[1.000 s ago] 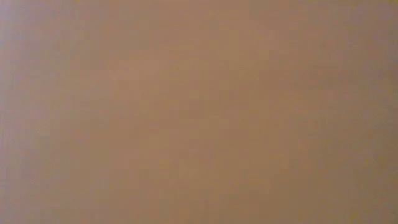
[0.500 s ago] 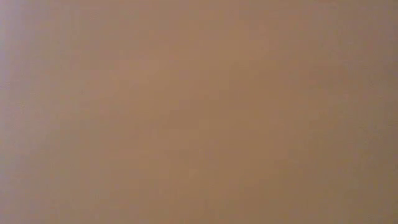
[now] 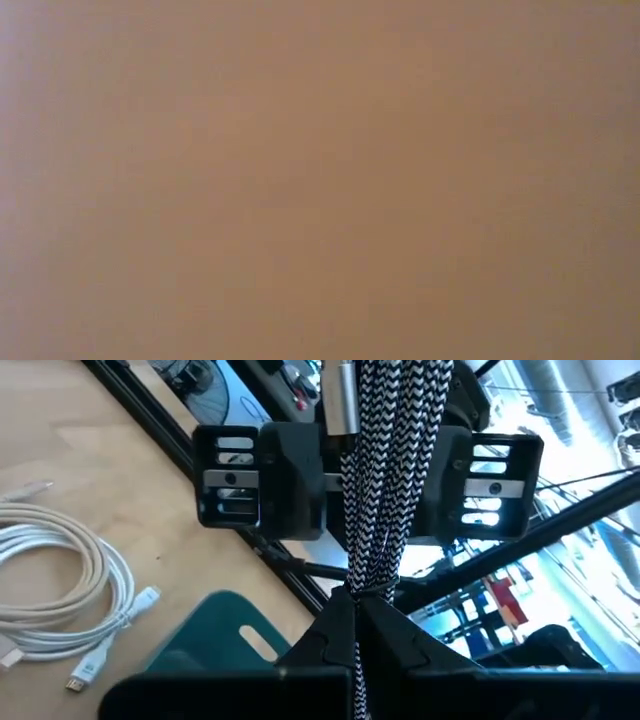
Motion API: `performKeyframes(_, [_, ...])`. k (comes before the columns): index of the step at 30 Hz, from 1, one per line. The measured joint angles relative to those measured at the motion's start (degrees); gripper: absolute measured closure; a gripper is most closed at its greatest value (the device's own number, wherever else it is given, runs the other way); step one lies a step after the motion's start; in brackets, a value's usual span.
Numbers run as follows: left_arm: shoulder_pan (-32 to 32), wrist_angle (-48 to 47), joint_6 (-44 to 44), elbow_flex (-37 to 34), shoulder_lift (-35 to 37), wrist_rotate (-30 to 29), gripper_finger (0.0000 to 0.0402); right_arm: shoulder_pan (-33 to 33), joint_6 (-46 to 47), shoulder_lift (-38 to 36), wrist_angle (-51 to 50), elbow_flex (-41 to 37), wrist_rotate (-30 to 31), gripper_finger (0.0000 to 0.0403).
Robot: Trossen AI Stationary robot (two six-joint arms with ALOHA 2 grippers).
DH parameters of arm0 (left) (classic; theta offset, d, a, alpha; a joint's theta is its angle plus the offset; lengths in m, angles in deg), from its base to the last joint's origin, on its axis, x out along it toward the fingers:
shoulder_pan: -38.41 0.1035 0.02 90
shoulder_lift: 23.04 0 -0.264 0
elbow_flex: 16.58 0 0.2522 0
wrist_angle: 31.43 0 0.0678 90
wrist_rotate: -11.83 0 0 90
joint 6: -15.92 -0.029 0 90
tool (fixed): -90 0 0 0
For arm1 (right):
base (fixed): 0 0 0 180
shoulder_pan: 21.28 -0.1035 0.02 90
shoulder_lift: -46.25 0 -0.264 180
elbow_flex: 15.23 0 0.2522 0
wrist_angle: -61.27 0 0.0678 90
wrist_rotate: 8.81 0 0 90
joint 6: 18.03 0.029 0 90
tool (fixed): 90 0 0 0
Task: Pick & Place USB Port
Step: Put the black and white USB cable into the gray bin
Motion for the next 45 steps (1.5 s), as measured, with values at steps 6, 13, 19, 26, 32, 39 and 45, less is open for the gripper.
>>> performKeyframes(6, [0.0, 1.2, -0.7, 0.0, 0.0, 0.1, 0.0401, 0.0, -0.8, 0.0, 0.3, 0.0, -0.4, 0.0386])
performKeyframes(13, [0.0, 11.2, -3.0, 0.0, 0.6, 9.8, 0.0345, 0.0, 0.0, -0.3, 2.4, 0.2, -4.8, 0.0395])
performKeyframes(19, [-0.2, 12.5, -2.3, 0.2, 5.8, 13.3, 0.0302, -2.5, 0.1, -2.4, 0.8, -0.1, -8.6, 0.0399])
performKeyframes(26, [-1.1, 7.1, -5.5, 0.1, 12.3, 8.3, 0.0296, -13.3, -0.1, -6.3, -3.5, 0.0, -9.0, 0.04])
performKeyframes(32, [-6.4, 2.9, -5.1, 0.1, 13.4, -2.7, 0.0296, -26.4, -3.1, -8.1, -24.2, 6.2, 0.2, 0.0401])
performKeyframes(39, [-16.9, 1.3, -0.5, 0.1, 7.4, -18.5, 0.0296, -36.5, -4.9, -2.5, -43.6, 16.3, 13.8, 0.0402])
performKeyframes(45, [-25.0, 3.5, 4.6, 0.1, 0.8, -27.1, 0.0295, -38.1, -0.7, 7.7, -59.6, 23.7, 14.0, 0.0402])
